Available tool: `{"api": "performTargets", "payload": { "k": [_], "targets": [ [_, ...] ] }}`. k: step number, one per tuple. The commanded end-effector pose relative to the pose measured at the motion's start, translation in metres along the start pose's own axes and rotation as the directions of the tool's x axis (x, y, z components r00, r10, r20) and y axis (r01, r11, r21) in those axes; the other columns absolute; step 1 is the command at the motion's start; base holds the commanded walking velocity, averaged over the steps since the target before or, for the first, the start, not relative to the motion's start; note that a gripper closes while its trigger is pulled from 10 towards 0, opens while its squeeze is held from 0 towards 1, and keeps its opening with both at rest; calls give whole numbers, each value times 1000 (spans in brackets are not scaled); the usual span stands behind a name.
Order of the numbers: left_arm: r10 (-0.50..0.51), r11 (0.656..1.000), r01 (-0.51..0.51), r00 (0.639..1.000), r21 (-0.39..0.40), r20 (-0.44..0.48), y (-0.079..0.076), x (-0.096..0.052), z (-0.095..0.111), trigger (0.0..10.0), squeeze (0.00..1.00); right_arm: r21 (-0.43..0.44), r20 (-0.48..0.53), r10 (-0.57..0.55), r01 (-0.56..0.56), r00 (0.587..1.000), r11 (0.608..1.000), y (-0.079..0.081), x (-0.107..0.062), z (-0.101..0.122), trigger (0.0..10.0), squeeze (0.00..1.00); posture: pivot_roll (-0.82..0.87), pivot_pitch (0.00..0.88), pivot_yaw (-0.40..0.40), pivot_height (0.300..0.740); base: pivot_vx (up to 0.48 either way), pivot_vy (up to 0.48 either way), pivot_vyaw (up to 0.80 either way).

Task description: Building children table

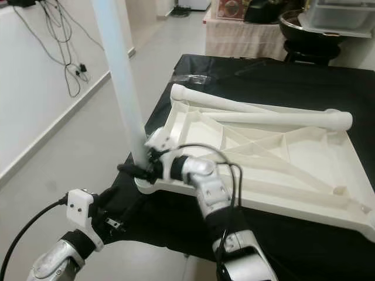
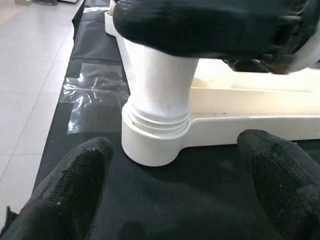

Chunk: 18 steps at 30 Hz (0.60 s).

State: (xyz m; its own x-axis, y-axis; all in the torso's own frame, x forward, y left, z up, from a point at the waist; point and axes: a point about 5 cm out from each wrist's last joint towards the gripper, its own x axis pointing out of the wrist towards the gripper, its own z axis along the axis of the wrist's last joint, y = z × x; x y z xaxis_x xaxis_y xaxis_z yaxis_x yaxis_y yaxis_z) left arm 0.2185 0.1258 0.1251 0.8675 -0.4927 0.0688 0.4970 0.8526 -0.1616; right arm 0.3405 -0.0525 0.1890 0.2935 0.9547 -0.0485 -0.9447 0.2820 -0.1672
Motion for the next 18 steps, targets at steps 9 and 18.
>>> {"api": "performTargets", "payload": {
  "k": [9, 18],
  "targets": [
    [12, 1000, -11, 1000, 25, -18, -2, -6, -2, 10000, 0, 32, -87, 184, -182, 979, 983, -6, -6, -12, 10000, 0, 136, 137, -2, 740, 0, 0, 0],
    [26, 998, -25, 999, 53, -19, -4, -9, -1, 10000, 0, 76, -121, 148, -139, 982, 987, -10, -23, -30, 0, 0, 131, 131, 0, 740, 0, 0, 0]
  ]
}}
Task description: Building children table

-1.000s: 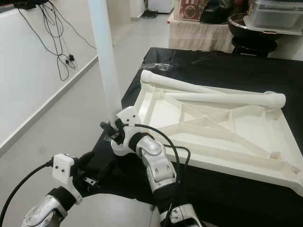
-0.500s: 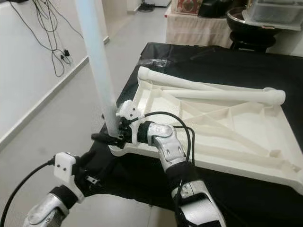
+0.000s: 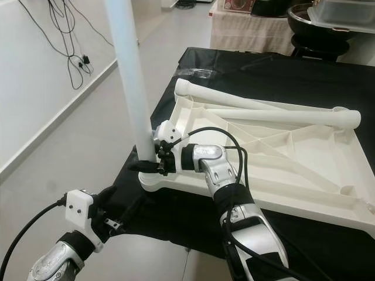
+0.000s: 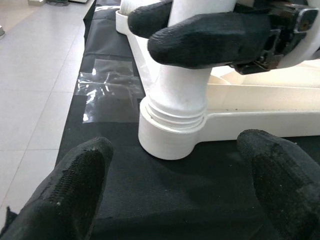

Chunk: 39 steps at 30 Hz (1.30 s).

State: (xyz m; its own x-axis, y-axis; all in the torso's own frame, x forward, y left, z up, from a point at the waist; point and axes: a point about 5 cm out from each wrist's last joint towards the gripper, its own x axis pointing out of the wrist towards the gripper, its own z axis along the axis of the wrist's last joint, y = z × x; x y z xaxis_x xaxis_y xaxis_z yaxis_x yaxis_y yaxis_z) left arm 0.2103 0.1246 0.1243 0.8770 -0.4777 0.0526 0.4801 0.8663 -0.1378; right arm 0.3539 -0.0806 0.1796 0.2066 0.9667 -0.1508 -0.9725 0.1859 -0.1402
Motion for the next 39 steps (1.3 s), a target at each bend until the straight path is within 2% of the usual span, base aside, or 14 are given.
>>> {"api": "performTargets", "payload": {
  "k": [1, 9, 10, 14, 24, 25, 26, 27, 28, 33, 34, 35, 36, 39],
  "targets": [
    [7, 1000, -7, 1000, 28, -6, 1, -3, 0, 10000, 0, 60, -31, 46, -44, 998, 997, 9, -3, -20, 0, 0, 126, 129, 2, 740, 0, 0, 0],
    [13, 999, -13, 1000, 37, -5, 0, -6, 1, 10000, 0, 60, -63, -199, 203, 978, 977, 0, -28, -35, 0, 0, 117, 133, -12, 740, 0, 0, 0],
    [24, 999, -24, 1000, 47, -4, 1, -9, 2, 10000, 0, 141, -168, -732, 751, 660, 645, 8, -40, -58, 0, 0, 106, 142, -6, 740, 0, 0, 0],
    [27, 998, -26, 1000, 52, -5, 4, -10, 3, 10000, 0, 137, -223, -808, 838, 545, 528, 45, -45, -64, 0, 0, 101, 144, 0, 740, 0, 0, 0],
    [-14, 998, 15, 1000, 63, -19, 9, -2, 0, 10000, 0, 68, -189, -769, 790, 610, 610, 45, -21, -53, 0, 0, 90, 104, 20, 740, 0, 0, 0],
    [-7, 998, 8, 1000, 62, -16, 9, -1, 0, 10000, 0, 83, -171, -742, 760, 648, 645, 44, -15, -51, 10000, 0, 97, 97, 19, 740, 0, 0, 0],
    [-2, 998, 3, 1000, 62, -13, 10, 0, 0, 10000, 0, 93, -158, -721, 737, 675, 670, 43, -12, -50, 10000, 0, 97, 97, 19, 740, 0, 0, 0],
    [1, 998, -1, 1000, 60, -12, 10, 0, 0, 10000, 0, 123, -132, -688, 700, 714, 703, 48, -6, -43, 10000, 824, 96, 97, 19, 740, 0, 0, 0],
    [3, 998, -2, 1000, 58, -10, 10, 1, 0, 10000, 0, 156, -68, -625, 627, 777, 763, 51, -1, -32, 10000, 1000, 96, 97, 23, 740, 0, 0, 0],
    [-3, 999, 3, 1000, 52, -9, 10, 2, 0, 10000, 0, 143, 61, -408, 396, 911, 907, 59, 4, -12, 10000, 1000, 94, 95, 25, 740, 0, 0, 0],
    [-7, 999, 8, 1000, 50, -9, 9, 3, 0, 10000, 0, 107, 72, -321, 313, 944, 944, 57, 2, -10, 10000, 612, 95, 98, 26, 740, 0, 0, 0],
    [-7, 999, 8, 1000, 50, -9, 9, 3, 0, 10000, 0, 107, 72, -321, 313, 944, 944, 57, 2, -10, 10000, 612, 95, 98, 26, 740, 0, 0, 0],
    [-11, 999, 11, 1000, 48, -8, 9, 3, 0, 10000, 0, 43, 58, -251, 248, 966, 968, 51, 0, -9, 10000, 0, 97, 95, 26, 740, 0, 0, 0],
    [-15, 999, 16, 1000, 45, -7, 8, 4, 0, 10000, 0, -34, 7, -139, 139, 990, 990, 41, -5, -11, 10000, 0, 99, 97, 23, 740, 0, 0, 0]
  ]
}}
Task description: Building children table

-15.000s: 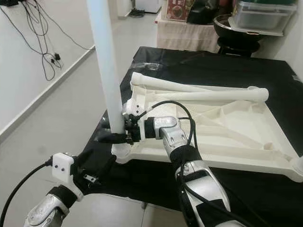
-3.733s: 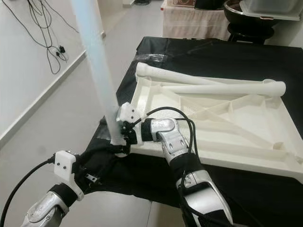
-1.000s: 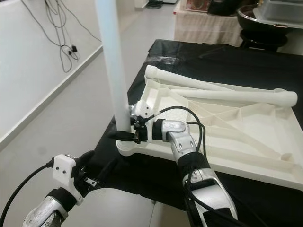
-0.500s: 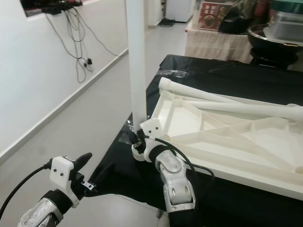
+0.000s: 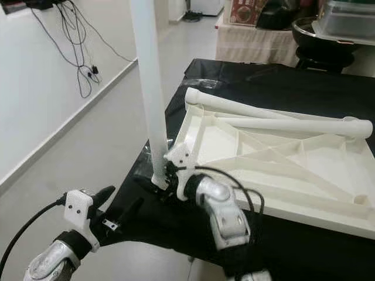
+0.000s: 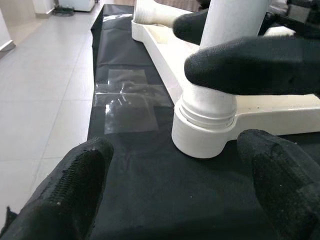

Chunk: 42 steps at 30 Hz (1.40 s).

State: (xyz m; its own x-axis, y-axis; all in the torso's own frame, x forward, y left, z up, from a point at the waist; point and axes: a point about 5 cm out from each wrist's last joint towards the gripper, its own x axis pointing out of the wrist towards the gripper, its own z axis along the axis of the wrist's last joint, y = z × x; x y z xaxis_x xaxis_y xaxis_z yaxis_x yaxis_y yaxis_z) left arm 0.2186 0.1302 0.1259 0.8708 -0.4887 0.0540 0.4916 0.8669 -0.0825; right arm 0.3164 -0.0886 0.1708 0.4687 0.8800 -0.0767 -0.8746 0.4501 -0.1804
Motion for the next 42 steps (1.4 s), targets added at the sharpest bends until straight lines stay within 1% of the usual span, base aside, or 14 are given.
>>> {"api": "performTargets", "payload": {
  "k": [1, 5, 6, 7, 21, 26, 28, 29, 30, 31, 32, 35, 41, 42],
  "targets": [
    [-3, 1000, 3, 1000, -10, -6, -1, 0, -3, 10000, 0, -26, -21, 146, -146, 989, 989, 7, 8, -5, 10000, 0, 99, 97, 23, 740, 0, 0, 0],
    [-4, 1000, 4, 1000, -16, -1, -3, 1, -3, 10000, 0, 1, -22, 209, -209, 978, 978, -10, 14, -2, 10000, 0, 104, 100, 17, 740, 0, 0, 0],
    [-3, 1000, 3, 1000, -17, 0, -3, 1, -3, 10000, 0, 18, -12, 209, -208, 978, 978, -14, 17, 0, 5725, 0, 105, 101, 16, 740, 0, 0, 0],
    [-3, 1000, 3, 1000, -18, 1, -4, 1, -3, 10000, 0, 32, -7, 199, -199, 980, 979, -18, 20, 1, 0, 0, 115, 104, 14, 740, 0, 0, 0],
    [3, 999, -3, 1000, -34, 5, -9, -1, -3, 10000, 0, 44, 14, 232, -232, 973, 972, -28, 22, -3, 0, 0, 103, 127, 5, 740, 0, 0, 0],
    [2, 999, -2, 1000, -43, 5, -9, -2, -3, 10000, 0, 45, 8, 57, -57, 998, 997, -25, 16, -15, 0, 0, 79, 136, 4, 740, 0, 0, 0],
    [2, 999, -2, 1000, -46, 4, -9, -2, -4, 10000, 0, 87, 4, -170, 169, 985, 982, -23, 12, -22, 0, 0, 73, 137, 0, 740, 0, 0, 0],
    [2, 999, -2, 1000, -46, 4, -9, -2, -4, 10000, 0, 87, 4, -170, 169, 985, 982, -23, 12, -22, 0, 0, 73, 137, 0, 740, 0, 0, 0],
    [1, 999, -1, 1000, -49, 3, -7, -3, -3, 10000, 0, 96, -34, -421, 422, 906, 901, -16, 5, -27, 0, 0, 62, 147, 5, 740, 0, 0, 0],
    [1, 999, -1, 1000, -49, 3, -7, -3, -3, 10000, 0, 96, -34, -421, 422, 906, 901, -16, 5, -27, 0, 0, 62, 147, 5, 740, 0, 0, 0],
    [-1, 999, 1, 1000, -52, 1, -6, -4, -3, 10000, 0, 103, -37, -545, 546, 837, 831, -4, -1, -26, 0, 0, 54, 152, 14, 740, 0, 0, 0],
    [-5, 998, 5, 1000, -59, -2, -5, -4, -4, 10000, 0, 104, -40, -582, 583, 812, 806, 5, -2, -26, 0, 0, 32, 129, 29, 740, 0, 0, 0],
    [-11, 998, 10, 1000, -56, -9, -4, -3, -6, 10000, 0, 97, -34, -498, 499, 867, 861, 10, 15, -24, 0, 0, 53, 121, 15, 740, 0, 0, 0],
    [-4, 998, 3, 1000, -56, -6, -4, -3, -6, 10000, 0, 98, -33, -482, 482, 876, 870, 11, 19, -23, 8863, 0, 56, 117, 12, 740, 0, 0, 0]
  ]
}}
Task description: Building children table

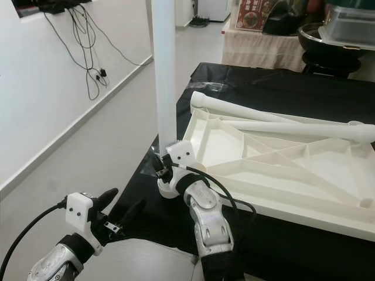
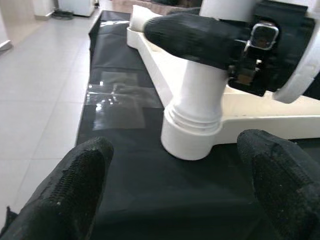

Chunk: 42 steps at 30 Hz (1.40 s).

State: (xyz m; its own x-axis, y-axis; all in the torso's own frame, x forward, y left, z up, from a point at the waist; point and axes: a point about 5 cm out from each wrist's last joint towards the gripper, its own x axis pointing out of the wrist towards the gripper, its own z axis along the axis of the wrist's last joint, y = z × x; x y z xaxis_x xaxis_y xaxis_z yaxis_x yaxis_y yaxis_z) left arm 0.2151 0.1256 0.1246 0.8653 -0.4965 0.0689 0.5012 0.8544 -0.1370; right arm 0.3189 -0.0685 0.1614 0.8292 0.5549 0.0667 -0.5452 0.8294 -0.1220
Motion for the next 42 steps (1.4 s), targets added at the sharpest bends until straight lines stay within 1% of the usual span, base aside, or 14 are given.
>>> {"api": "performTargets", "payload": {
  "k": [1, 3, 4, 12, 13, 16, 18, 24, 25, 26, 27, 35, 41, 42],
  "targets": [
    [13, 1000, -13, 1000, -1, -17, 2, -2, -4, 10000, 0, 28, -83, 8, -6, 997, 1000, 4, -2, -15, 10000, 0, 58, 116, 11, 740, 0, 0, 0],
    [15, 1000, -15, 1000, 0, -16, 2, -2, -4, 10000, 0, 62, -69, 73, -69, 995, 996, 9, -1, -13, 10000, 0, 61, 114, 9, 740, 0, 0, 0],
    [15, 1000, -15, 1000, 0, -16, 2, -2, -4, 10000, 0, 57, -50, 114, -111, 992, 992, 10, 1, -9, 10000, 1000, 58, 112, 11, 740, 0, 0, 0],
    [6, 1000, -6, 1000, 0, -16, 1, 0, -4, 10000, 0, -20, -10, 589, -589, 808, 808, 22, 4, 6, 10000, 1000, 67, 115, 13, 740, 0, 0, 0],
    [7, 1000, -7, 1000, 0, -15, 1, 1, -3, 10000, 0, -56, -52, 657, -659, 752, 750, 20, 4, 4, 10000, 0, 72, 116, 12, 740, 0, 0, 0],
    [8, 1000, -8, 1000, -1, -14, 1, 1, -3, 10000, 0, -76, -86, 699, -704, 710, 706, 19, 3, 2, 10000, 0, 72, 116, 12, 740, 0, 0, 0],
    [12, 1000, -12, 1000, 3, -14, 1, 0, -3, 10000, 0, -29, -126, 800, -808, 586, 588, 13, 7, 3, 10000, 0, 85, 121, 13, 740, 0, 0, 0],
    [13, 1000, -12, 1000, 6, -15, 0, -1, -3, 10000, 0, 16, -100, 844, -847, 527, 531, 5, 18, 11, 10000, 0, 92, 125, 11, 740, 0, 0, 0],
    [12, 1000, -12, 1000, 6, -16, 0, -1, -3, 10000, 0, 16, -111, 848, -852, 519, 523, 4, 20, 11, 6471, 0, 93, 127, 11, 740, 0, 0, 0],
    [12, 1000, -12, 1000, 6, -16, 0, -2, -3, 10000, 0, 13, -122, 849, -855, 513, 519, 4, 21, 10, 6471, 0, 93, 127, 11, 740, 0, 0, 0],
    [12, 1000, -12, 1000, 6, -16, 0, -2, -3, 10000, 0, 14, -124, 849, -854, 514, 519, 3, 22, 10, 0, 0, 94, 130, 10, 740, 0, 0, 0],
    [11, 1000, -11, 1000, 1, -16, -1, -1, -3, 10000, 0, 15, -133, 850, -856, 510, 516, -4, 20, 7, 0, 0, 84, 136, 11, 740, 0, 0, 0],
    [11, 1000, -11, 1000, -4, -13, -2, -1, -3, 10000, 0, -37, -145, 614, -624, 776, 780, -14, 26, -1, 0, 0, 71, 146, -13, 740, 0, 0, 0],
    [12, 1000, -12, 1000, -5, -12, -2, -1, -3, 10000, 0, 0, -113, 467, -470, 877, 883, -14, 27, -5, 0, 0, 70, 145, -17, 740, 0, 0, 0]
  ]
}}
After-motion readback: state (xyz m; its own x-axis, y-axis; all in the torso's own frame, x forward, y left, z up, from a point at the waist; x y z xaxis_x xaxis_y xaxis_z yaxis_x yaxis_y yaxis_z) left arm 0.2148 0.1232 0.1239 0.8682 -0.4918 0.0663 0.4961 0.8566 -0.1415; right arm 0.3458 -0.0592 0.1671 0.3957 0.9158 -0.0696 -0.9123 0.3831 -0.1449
